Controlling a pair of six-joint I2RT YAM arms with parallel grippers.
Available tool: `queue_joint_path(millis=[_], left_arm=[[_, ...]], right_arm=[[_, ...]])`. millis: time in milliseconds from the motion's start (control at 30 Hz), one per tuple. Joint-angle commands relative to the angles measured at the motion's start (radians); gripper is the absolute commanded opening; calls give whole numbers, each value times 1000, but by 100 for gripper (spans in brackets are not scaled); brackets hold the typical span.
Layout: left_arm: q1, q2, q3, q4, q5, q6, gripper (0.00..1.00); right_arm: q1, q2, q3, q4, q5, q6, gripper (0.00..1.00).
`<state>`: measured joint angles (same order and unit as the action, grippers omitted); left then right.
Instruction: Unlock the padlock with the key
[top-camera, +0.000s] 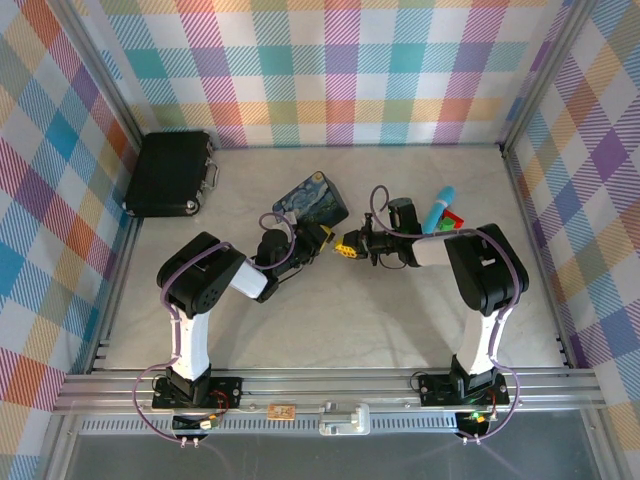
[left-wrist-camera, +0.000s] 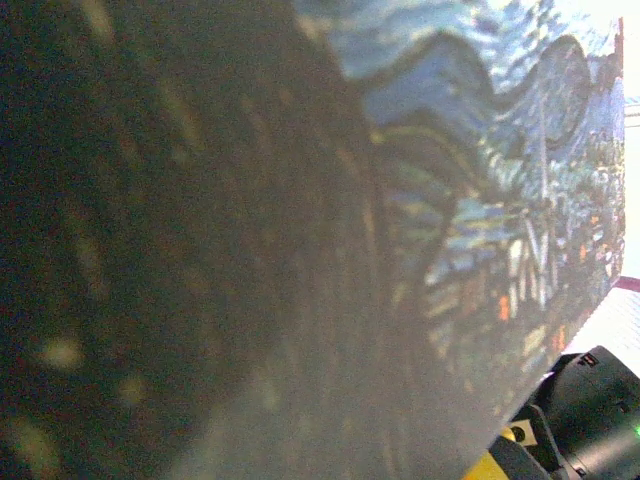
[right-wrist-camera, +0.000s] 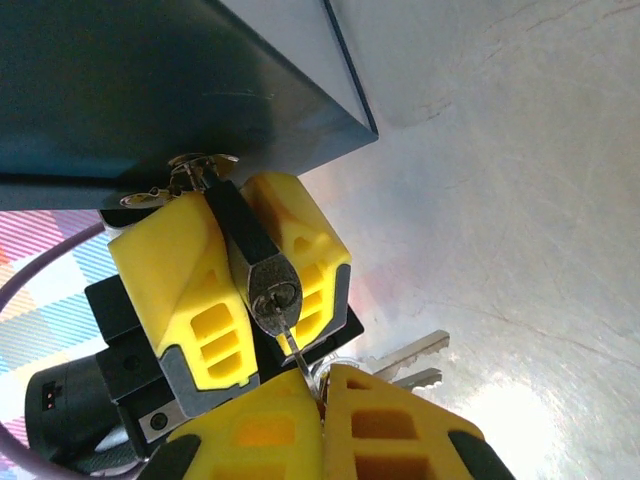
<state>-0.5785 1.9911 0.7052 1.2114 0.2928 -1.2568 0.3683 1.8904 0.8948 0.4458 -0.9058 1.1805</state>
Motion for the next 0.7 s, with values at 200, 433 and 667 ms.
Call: queue_joint_path(millis=[200,433,667], left_arm=[[-113,-72,26,-124,278,107,0],[-119,-87,24,-154,221,106,0],[-118,-113,15,-254,29,91,0]], right_arm=[[-32,-9,150,-216,10,-179,0],[-34,-7,99,-55,68,-71,0],[-34,-90,23,-97,169,-125,17]])
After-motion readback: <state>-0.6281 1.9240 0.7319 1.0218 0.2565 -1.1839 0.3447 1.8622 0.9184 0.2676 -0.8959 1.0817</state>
